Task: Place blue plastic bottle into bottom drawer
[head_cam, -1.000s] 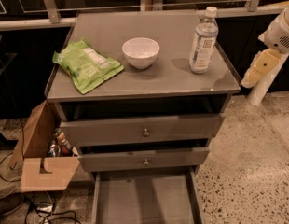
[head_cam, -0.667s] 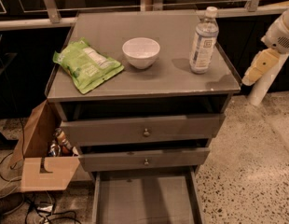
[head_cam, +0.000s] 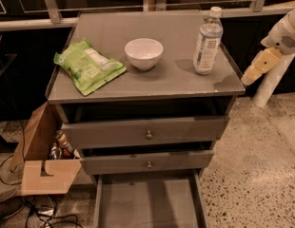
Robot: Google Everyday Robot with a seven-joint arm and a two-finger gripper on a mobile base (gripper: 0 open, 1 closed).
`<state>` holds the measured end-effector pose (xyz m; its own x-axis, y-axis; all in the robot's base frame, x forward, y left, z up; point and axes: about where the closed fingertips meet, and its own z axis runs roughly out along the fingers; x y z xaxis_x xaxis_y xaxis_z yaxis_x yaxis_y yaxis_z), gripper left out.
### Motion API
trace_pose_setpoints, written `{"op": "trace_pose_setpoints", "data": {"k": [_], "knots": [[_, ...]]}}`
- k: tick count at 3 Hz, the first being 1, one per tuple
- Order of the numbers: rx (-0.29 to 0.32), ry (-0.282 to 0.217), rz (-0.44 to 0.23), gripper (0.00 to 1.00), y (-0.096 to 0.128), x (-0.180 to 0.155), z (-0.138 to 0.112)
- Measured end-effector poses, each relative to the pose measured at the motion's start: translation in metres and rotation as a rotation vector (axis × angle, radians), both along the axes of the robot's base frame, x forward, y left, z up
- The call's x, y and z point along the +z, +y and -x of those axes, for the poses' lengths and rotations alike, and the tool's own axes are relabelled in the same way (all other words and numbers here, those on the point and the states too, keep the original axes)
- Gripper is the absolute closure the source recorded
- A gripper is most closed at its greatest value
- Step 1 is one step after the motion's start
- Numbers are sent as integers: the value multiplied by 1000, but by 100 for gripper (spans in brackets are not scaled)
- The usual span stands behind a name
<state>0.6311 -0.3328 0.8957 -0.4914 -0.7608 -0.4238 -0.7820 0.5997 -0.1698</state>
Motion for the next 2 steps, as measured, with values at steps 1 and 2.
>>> {"op": "trace_pose_setpoints", "data": {"k": [1,2], "knots": [[29,18,-128,0,40,8,-5],[43,31,-202,0,69,13,-11]]}}
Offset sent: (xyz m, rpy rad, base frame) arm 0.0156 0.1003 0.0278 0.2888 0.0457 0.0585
